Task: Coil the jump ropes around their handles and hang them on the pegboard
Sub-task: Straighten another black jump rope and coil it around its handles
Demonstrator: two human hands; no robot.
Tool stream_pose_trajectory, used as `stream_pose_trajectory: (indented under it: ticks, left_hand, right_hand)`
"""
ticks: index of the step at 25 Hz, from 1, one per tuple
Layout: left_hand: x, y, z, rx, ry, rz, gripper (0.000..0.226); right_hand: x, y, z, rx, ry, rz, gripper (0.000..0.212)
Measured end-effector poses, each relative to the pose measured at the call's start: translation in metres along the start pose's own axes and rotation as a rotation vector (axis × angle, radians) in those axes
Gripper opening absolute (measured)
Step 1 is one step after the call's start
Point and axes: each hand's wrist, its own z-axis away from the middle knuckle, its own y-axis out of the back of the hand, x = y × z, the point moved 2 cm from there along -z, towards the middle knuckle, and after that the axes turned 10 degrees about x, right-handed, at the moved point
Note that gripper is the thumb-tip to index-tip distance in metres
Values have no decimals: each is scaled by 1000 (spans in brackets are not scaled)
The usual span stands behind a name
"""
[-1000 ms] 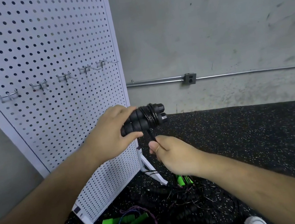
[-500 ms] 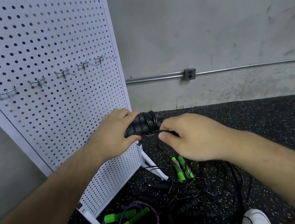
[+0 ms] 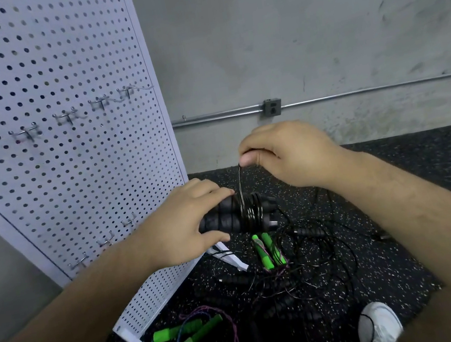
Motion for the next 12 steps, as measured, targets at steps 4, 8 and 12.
stream_pose_trajectory:
  ticks: [4, 8, 12]
  left_hand:
    - [19, 12, 2, 50, -3, 105, 68]
    - [27, 21, 5, 110, 106, 199, 73]
    - [7, 26, 0, 187, 199, 139, 70]
  right_hand:
    - [18, -15, 3, -42, -96, -130, 27]
    - [4, -32, 15, -185, -333, -432, 26]
    - [-25, -68, 38, -363, -412, -439, 33]
